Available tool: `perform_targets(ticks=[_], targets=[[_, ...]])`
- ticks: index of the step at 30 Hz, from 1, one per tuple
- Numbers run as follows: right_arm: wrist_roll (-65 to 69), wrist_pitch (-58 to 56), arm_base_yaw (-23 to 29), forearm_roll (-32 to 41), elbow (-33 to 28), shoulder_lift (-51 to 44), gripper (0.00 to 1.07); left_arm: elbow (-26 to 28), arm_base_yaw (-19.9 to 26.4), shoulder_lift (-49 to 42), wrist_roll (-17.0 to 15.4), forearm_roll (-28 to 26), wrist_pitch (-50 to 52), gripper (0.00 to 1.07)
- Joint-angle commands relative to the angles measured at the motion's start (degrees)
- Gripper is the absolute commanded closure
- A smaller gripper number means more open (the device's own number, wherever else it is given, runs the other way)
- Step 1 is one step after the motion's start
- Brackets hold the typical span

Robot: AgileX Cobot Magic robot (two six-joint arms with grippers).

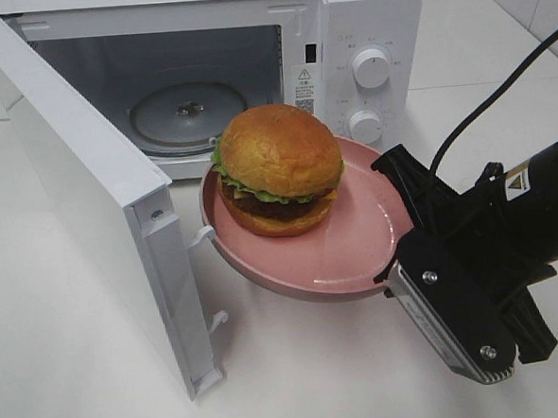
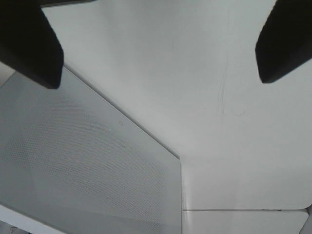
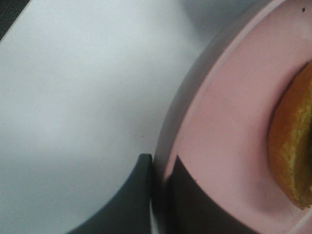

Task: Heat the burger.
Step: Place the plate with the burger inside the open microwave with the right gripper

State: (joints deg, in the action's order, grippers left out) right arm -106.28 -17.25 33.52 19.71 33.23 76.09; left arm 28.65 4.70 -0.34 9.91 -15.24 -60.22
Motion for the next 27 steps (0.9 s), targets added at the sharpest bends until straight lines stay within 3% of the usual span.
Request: perform_targets(ticks=[1, 27], targets=[[-0.9, 3.6, -0.1, 0.3, 1.0, -0.5, 1.07, -0.1, 0.2, -1.1, 0.1, -0.3, 0.7, 0.06], [3.2, 1.7, 0.2, -3.4, 14.8, 13.5, 1.07, -0.1, 0.2, -1.1, 0.1, -0.3, 0.7, 0.06]])
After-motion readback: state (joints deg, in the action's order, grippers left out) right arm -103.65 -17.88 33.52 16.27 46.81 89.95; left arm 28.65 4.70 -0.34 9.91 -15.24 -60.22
